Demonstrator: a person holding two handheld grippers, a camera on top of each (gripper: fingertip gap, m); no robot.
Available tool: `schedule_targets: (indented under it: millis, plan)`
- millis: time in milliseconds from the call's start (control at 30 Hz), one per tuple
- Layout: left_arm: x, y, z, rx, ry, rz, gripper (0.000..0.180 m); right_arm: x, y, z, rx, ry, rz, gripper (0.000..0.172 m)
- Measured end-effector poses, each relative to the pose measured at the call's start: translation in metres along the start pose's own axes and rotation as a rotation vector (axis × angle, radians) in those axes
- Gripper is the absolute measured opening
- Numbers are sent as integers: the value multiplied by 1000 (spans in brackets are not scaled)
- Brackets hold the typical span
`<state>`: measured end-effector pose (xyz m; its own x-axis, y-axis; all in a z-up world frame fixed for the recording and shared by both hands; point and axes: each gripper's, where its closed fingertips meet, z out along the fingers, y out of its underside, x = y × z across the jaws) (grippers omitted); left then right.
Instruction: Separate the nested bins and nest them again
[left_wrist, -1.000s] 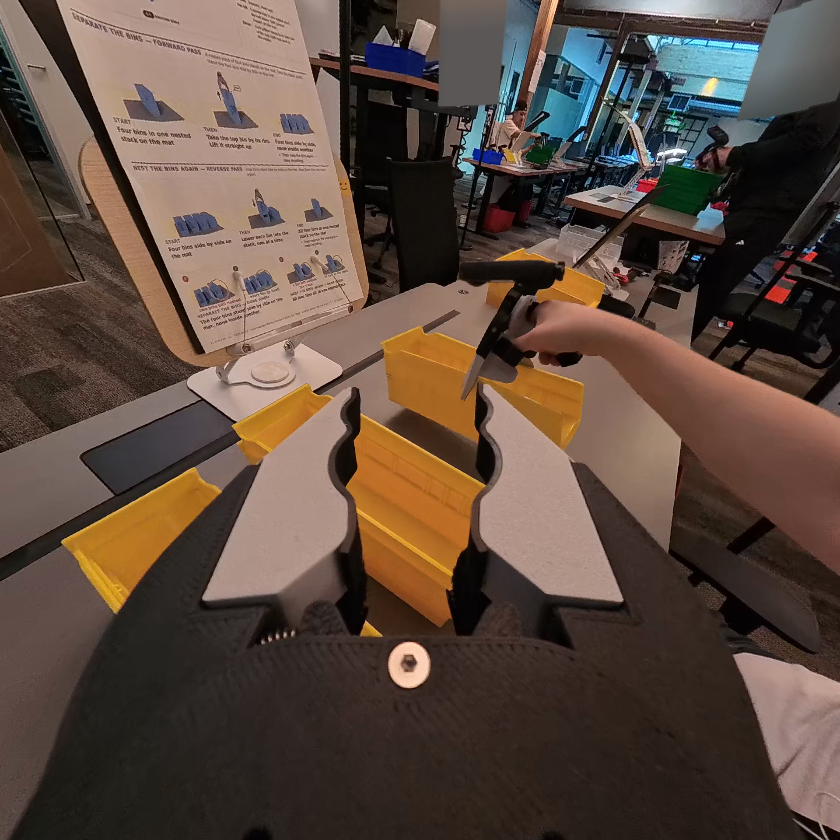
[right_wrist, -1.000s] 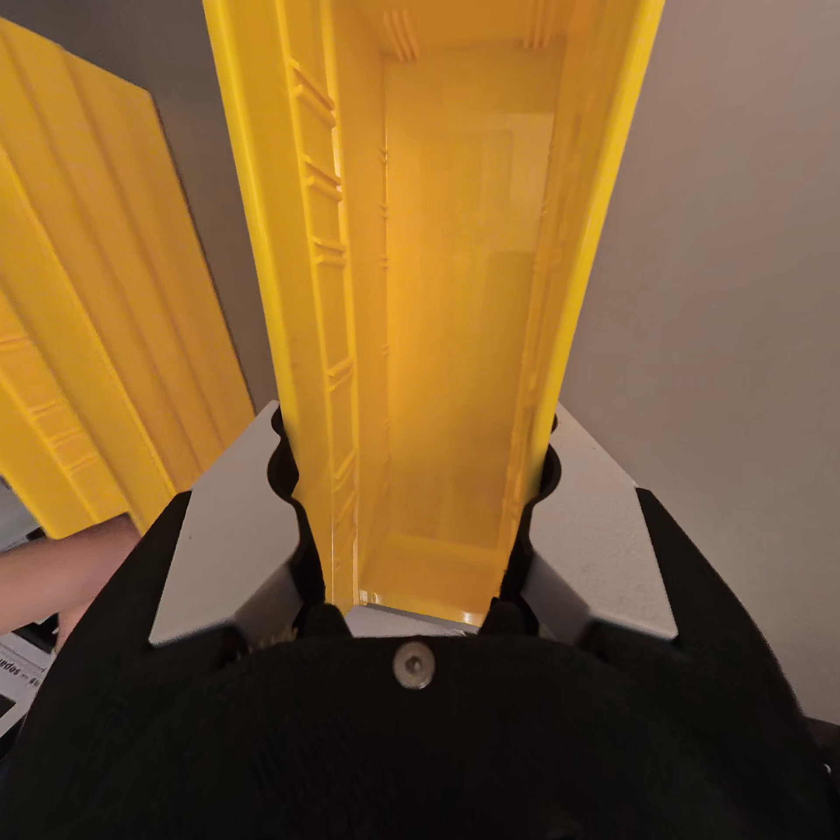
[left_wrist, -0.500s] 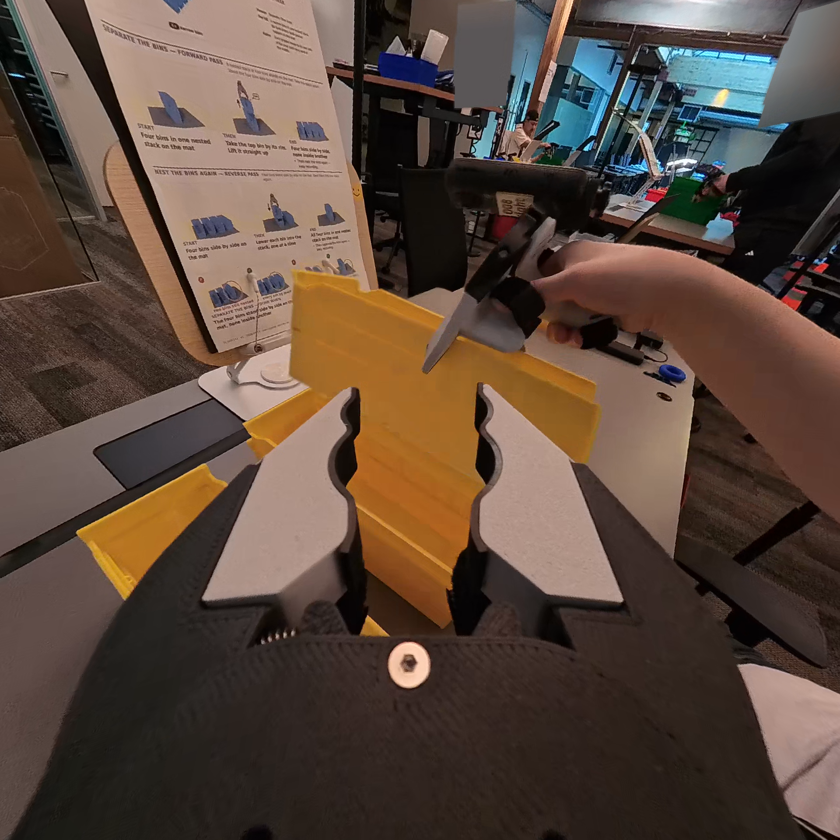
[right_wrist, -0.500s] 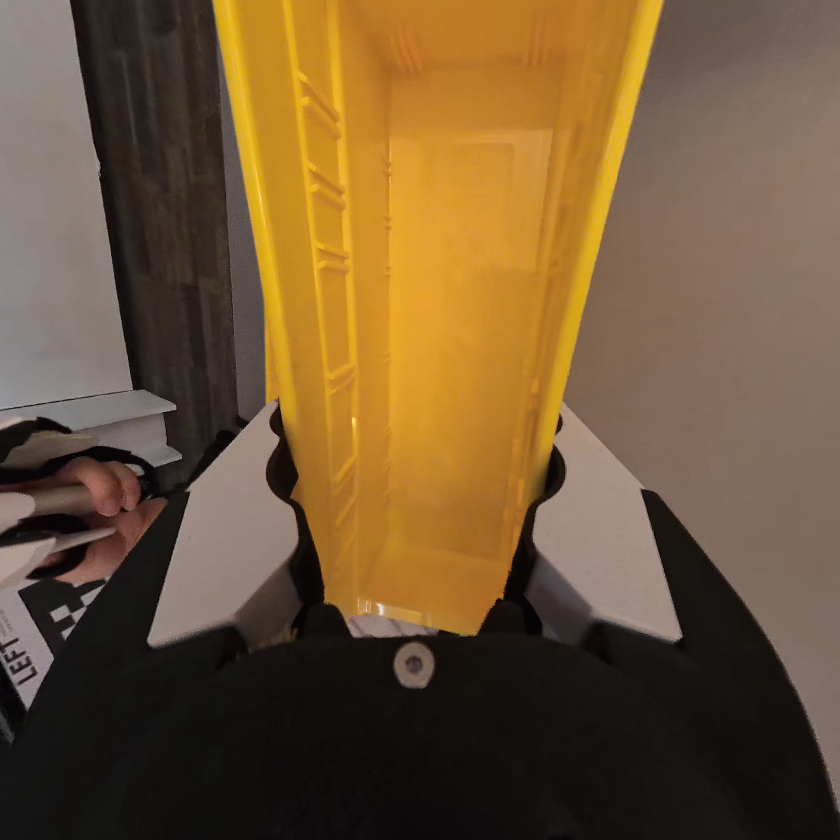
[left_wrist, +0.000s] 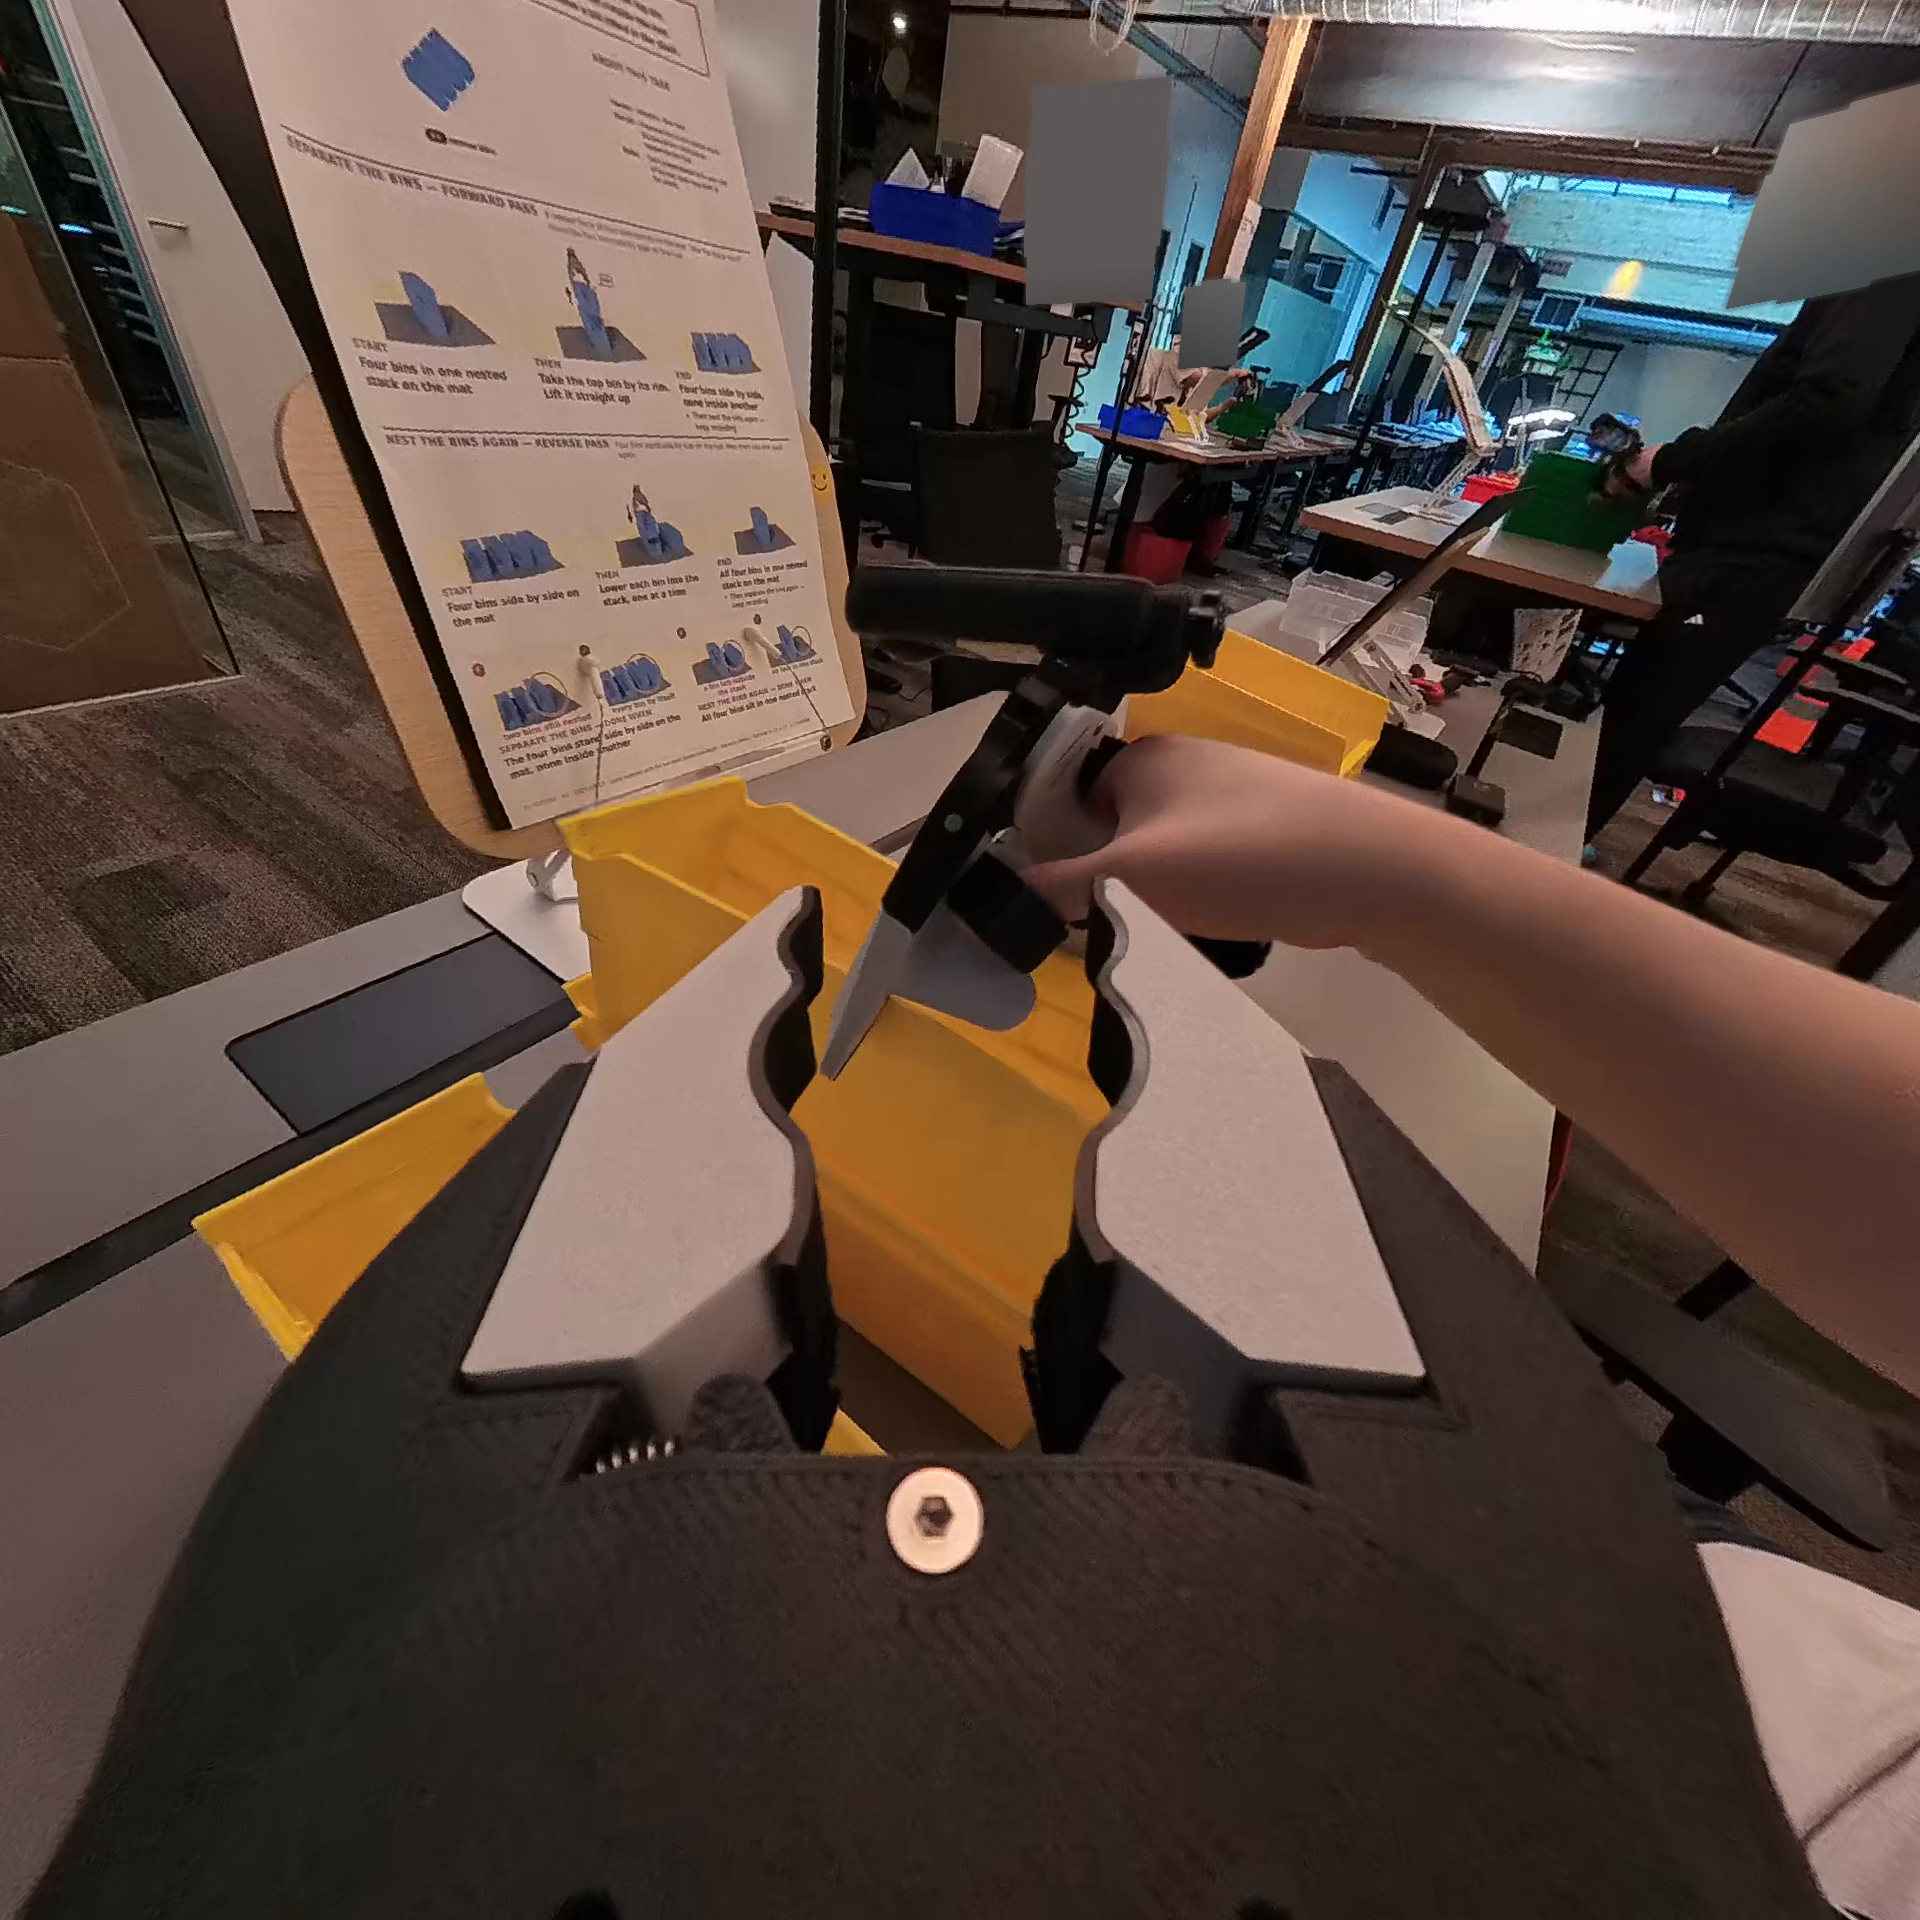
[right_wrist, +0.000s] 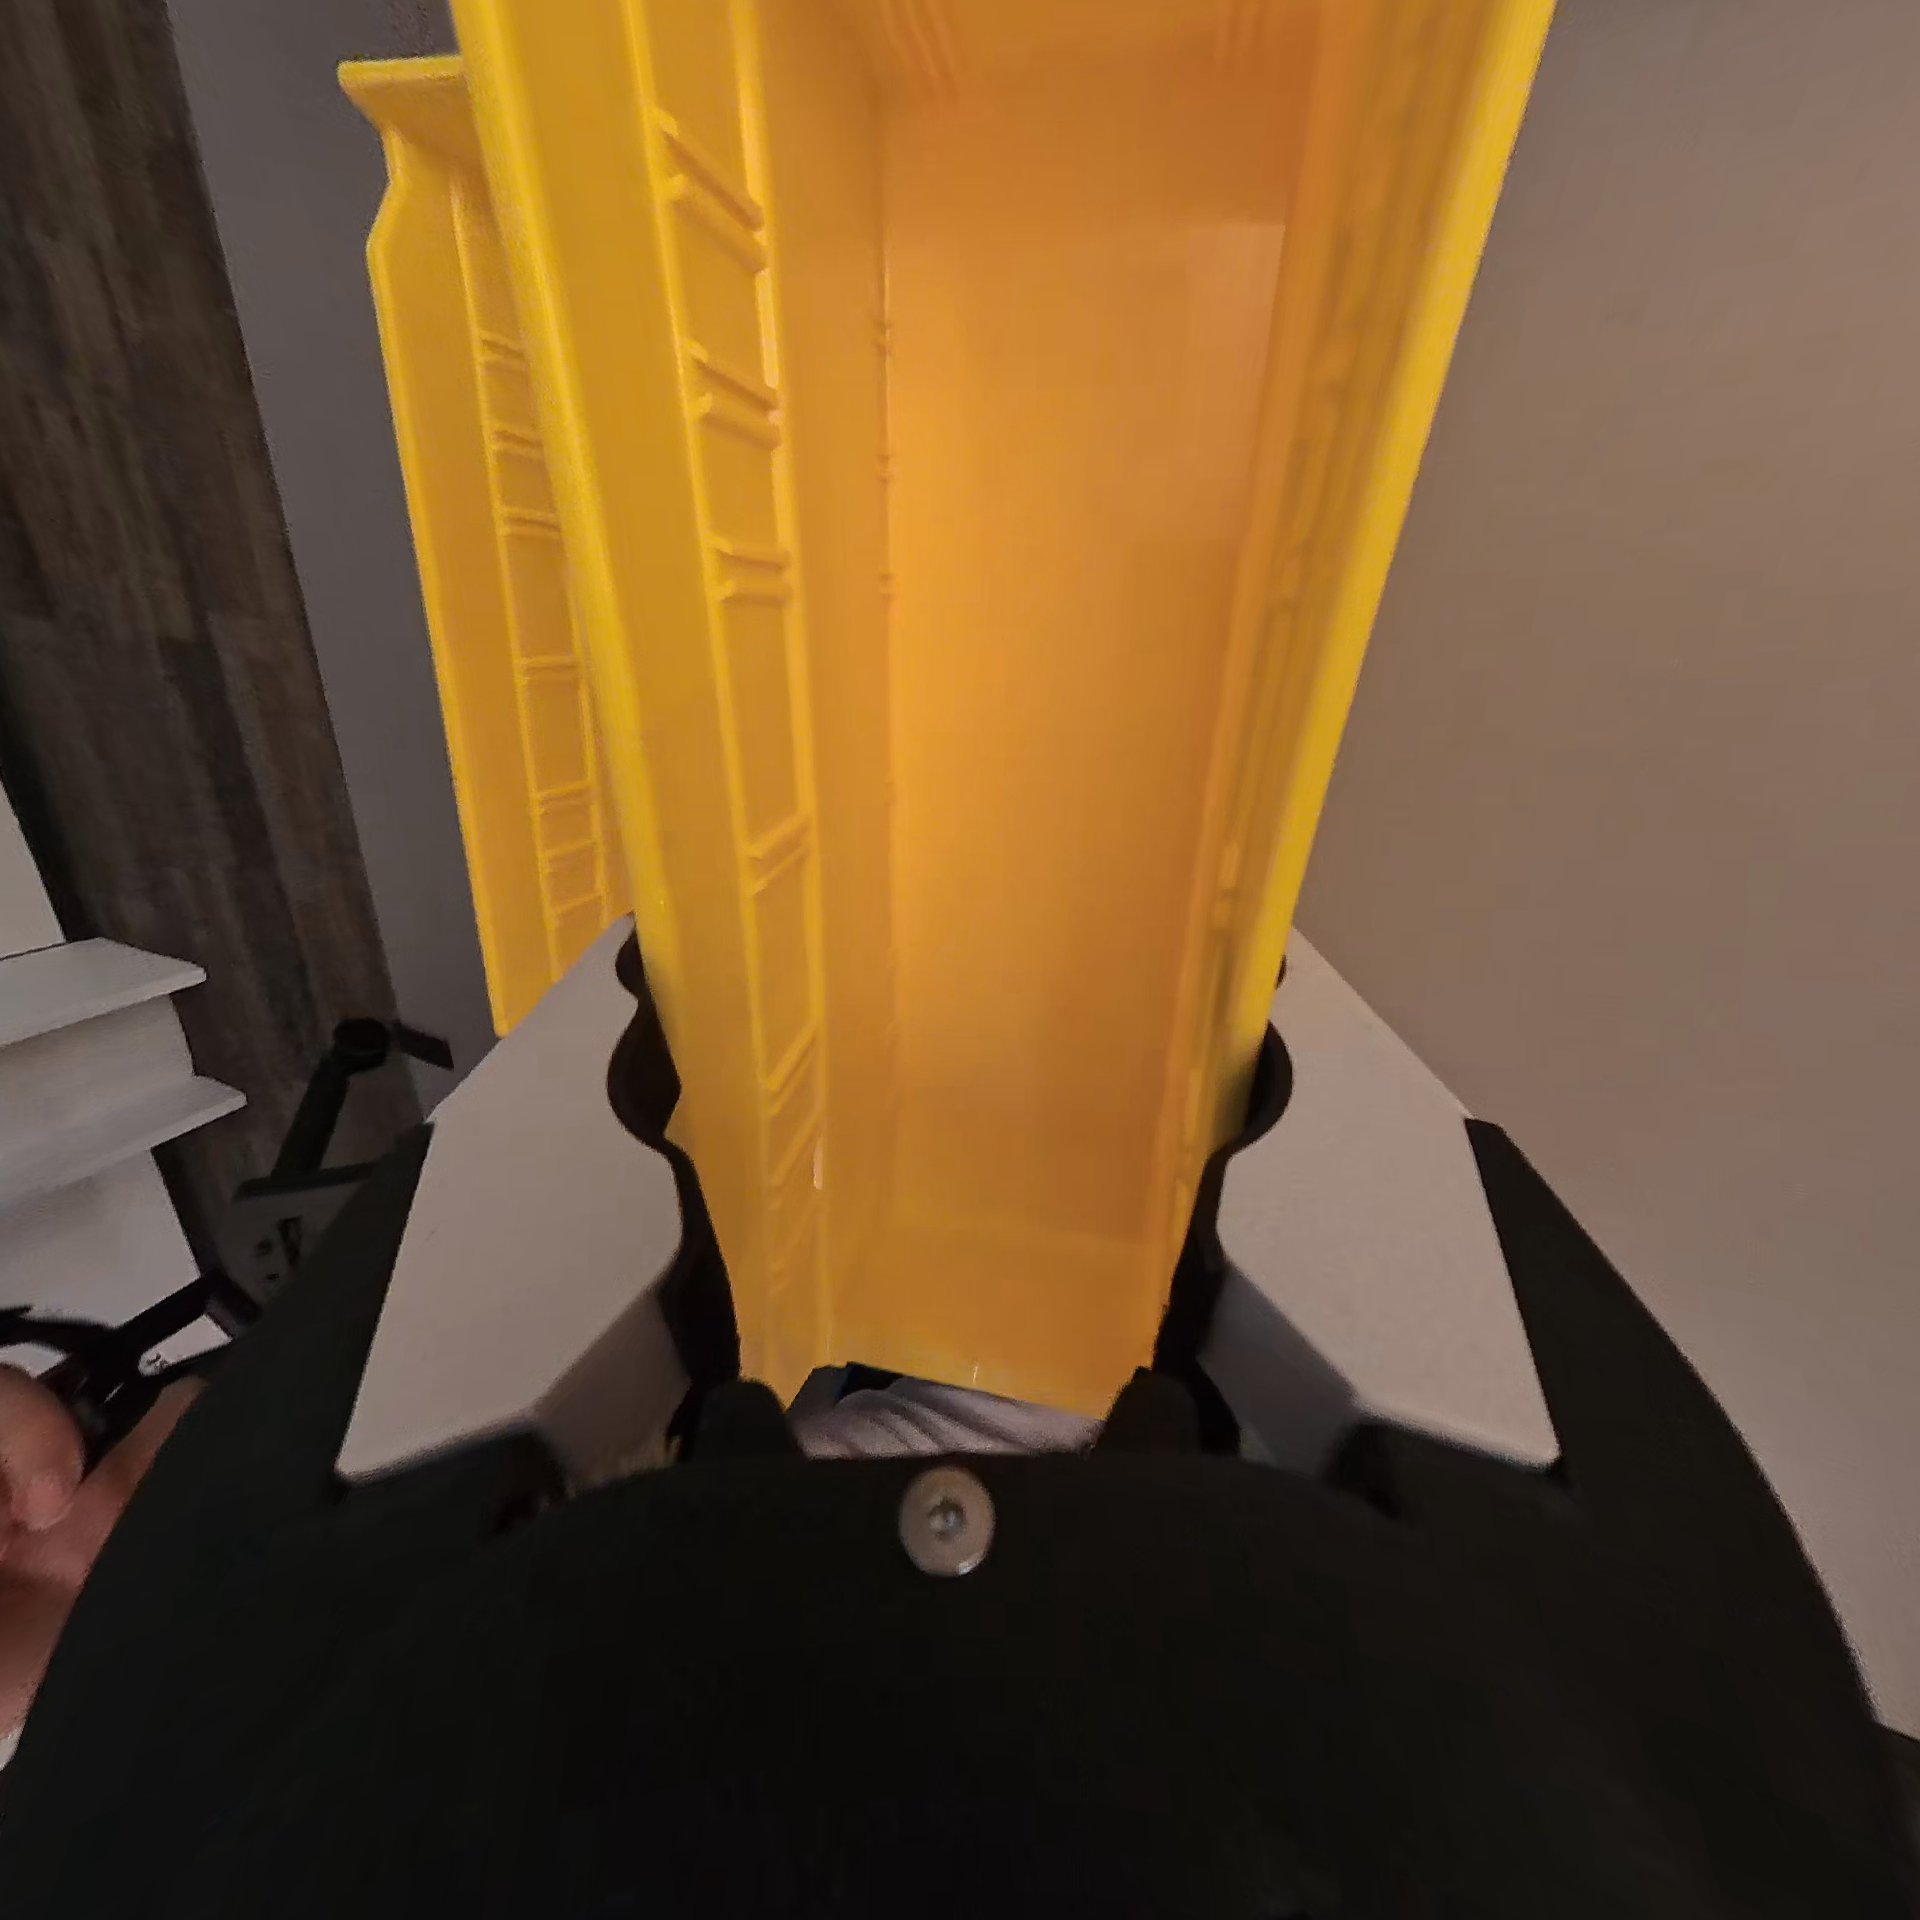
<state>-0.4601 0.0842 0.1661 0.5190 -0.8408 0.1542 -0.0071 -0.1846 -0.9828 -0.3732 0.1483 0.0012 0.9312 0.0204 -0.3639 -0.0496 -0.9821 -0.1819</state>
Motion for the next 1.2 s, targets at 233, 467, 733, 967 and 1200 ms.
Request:
schedule_targets:
  millis: [233,467,733,967,1200]
  plan:
    - [0,0,0,0,3,-4,50,5,-7,12,51,17,12,109]
    - [3,1,2,-7,5,4,50,7,-6,27,77,118,-40,111]
    - [6,1,2,-6,9,11,50,8,0,33,33,140,-27,110]
    - [4,1,2,-7,12,5,50,8,1,34,8,125,-15,112]
    - [6,1,2,-8,16,10,50,8,2,37,-35,167,-27,116]
